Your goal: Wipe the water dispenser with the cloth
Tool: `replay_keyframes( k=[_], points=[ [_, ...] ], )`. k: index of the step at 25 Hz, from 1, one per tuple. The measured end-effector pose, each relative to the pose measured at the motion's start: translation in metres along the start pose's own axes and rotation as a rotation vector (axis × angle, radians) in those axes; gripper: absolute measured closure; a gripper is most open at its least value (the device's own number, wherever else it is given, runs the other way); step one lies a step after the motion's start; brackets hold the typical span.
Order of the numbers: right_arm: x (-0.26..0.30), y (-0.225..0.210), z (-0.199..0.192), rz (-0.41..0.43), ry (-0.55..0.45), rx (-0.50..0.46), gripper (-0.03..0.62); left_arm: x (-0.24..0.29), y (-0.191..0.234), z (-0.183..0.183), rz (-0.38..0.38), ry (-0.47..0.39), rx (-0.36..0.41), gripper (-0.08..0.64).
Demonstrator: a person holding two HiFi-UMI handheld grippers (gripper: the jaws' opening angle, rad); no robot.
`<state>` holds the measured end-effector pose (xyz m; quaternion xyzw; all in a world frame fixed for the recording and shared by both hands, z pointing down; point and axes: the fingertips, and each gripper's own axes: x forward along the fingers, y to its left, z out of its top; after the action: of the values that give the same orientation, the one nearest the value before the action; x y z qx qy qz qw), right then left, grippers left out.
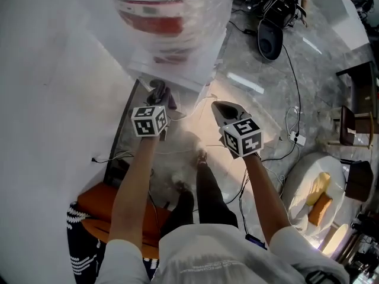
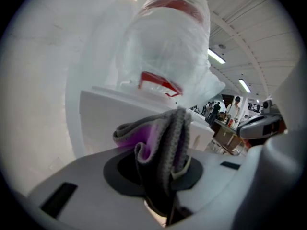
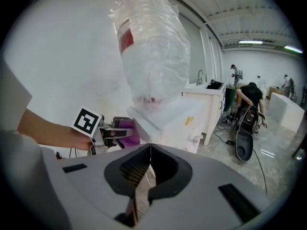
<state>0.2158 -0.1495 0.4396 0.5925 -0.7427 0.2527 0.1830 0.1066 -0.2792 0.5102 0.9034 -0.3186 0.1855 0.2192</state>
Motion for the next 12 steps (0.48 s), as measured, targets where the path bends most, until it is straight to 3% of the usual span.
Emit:
replay_keyframes(
  k=[12],
  points=[
    [-0.059,-0.018,-0.025,-0.098,-0.007,0.049,0.577,0.010,-0.102,-0.026,-0.181,0.067,0.054,0.480]
  ],
)
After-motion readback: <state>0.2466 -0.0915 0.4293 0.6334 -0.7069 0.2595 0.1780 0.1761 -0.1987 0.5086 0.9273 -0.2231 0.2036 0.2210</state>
